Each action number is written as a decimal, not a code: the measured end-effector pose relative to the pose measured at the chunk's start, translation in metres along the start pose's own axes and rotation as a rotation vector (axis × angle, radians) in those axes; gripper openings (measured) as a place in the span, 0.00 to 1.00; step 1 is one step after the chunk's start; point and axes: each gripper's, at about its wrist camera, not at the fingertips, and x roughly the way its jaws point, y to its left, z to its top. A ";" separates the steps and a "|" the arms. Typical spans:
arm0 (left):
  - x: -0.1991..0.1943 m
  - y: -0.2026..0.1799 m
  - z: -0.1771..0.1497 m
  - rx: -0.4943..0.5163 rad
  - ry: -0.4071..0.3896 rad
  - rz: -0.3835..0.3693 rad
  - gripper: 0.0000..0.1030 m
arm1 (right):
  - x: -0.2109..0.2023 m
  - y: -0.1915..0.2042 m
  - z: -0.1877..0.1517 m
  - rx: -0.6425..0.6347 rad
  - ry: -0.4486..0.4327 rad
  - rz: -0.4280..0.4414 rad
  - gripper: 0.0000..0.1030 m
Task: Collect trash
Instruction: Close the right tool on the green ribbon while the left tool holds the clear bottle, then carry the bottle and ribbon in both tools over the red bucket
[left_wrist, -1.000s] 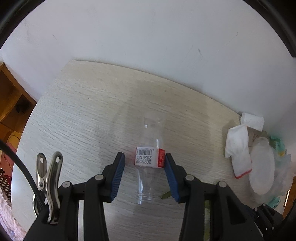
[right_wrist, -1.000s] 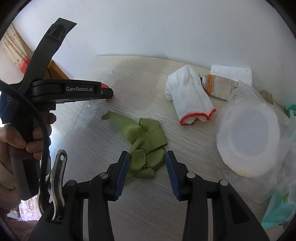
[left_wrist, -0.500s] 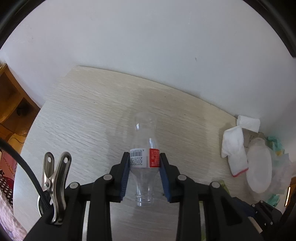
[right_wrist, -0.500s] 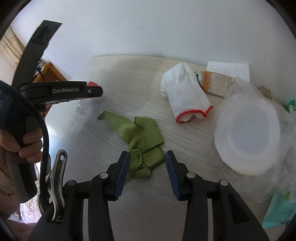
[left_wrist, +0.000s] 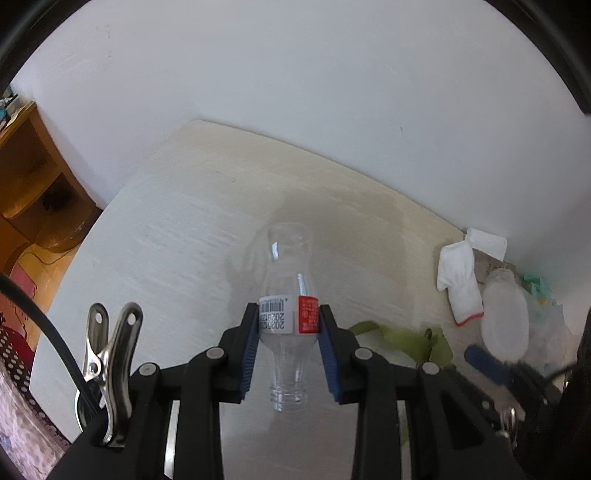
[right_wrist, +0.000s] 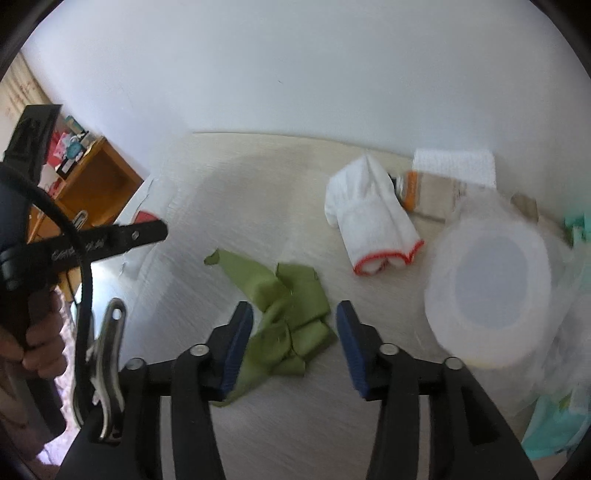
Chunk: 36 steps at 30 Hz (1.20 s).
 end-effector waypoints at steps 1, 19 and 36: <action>-0.002 0.002 -0.002 -0.005 -0.001 0.001 0.31 | 0.002 0.002 0.001 -0.007 0.002 -0.001 0.49; -0.032 0.020 -0.028 -0.079 -0.003 0.008 0.31 | 0.018 0.019 -0.008 -0.064 0.016 -0.094 0.30; -0.060 0.065 -0.068 -0.189 -0.032 0.021 0.31 | 0.002 0.040 -0.013 -0.068 -0.012 -0.003 0.04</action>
